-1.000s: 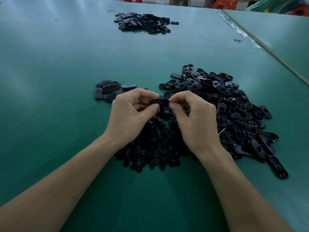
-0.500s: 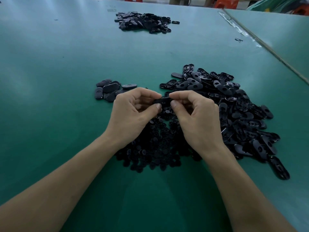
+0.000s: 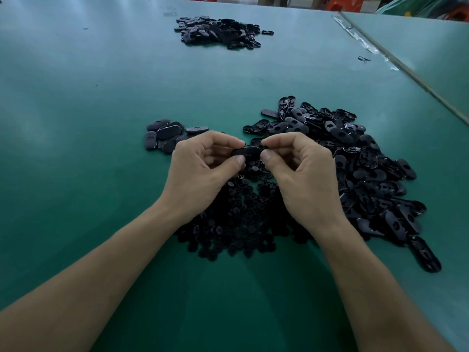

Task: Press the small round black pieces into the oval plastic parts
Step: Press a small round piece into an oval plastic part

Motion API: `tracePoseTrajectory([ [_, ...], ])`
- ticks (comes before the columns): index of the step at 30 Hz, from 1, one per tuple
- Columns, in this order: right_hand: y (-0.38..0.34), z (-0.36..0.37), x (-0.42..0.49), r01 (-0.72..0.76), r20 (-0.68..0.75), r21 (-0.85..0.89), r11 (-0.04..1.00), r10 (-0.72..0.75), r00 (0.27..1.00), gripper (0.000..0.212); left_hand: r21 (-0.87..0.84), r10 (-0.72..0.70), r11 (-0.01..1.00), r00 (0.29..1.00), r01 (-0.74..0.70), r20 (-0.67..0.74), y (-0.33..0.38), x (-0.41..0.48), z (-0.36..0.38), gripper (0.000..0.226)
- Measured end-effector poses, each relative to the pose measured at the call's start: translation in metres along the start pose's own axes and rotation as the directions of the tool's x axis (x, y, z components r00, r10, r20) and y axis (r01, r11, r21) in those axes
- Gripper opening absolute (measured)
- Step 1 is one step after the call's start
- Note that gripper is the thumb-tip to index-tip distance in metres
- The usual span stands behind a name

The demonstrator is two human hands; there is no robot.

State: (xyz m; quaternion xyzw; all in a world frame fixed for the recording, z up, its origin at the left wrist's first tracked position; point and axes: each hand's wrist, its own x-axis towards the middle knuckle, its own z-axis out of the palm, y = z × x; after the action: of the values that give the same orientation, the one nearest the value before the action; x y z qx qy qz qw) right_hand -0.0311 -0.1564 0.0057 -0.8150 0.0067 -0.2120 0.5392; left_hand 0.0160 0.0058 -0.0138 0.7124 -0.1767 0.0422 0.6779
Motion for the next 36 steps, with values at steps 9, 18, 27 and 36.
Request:
tracePoseTrajectory([
  [9, -0.0009, -0.0021, 0.0003, -0.064, 0.008, 0.080, 0.995, 0.064, 0.998, 0.017, -0.025, -0.007, 1.000, 1.000, 0.007, 0.001, 0.0006, -0.0005, -0.0005, 0.020],
  [18, -0.0028, -0.0035, 0.0018, -0.163, 0.044, 0.308, 0.937, 0.157, 0.987, 0.014, -0.026, 0.003, 1.000, 1.000, -0.003, 0.002, 0.0010, -0.0013, -0.0002, 0.018],
  [27, -0.0030, -0.0008, -0.0008, -0.070, -0.004, 0.094, 0.993, 0.070, 0.998, 0.017, -0.069, 0.000, 0.998, 1.000, 0.002, 0.021, 0.0028, -0.0023, -0.0005, 0.022],
  [36, -0.0077, 0.0040, -0.0057, 0.031, 0.041, -0.144, 0.989, -0.026, 0.999, 0.013, -0.009, 0.027, 1.000, 0.998, -0.026, 0.056, 0.0042, -0.0031, -0.0002, 0.025],
])
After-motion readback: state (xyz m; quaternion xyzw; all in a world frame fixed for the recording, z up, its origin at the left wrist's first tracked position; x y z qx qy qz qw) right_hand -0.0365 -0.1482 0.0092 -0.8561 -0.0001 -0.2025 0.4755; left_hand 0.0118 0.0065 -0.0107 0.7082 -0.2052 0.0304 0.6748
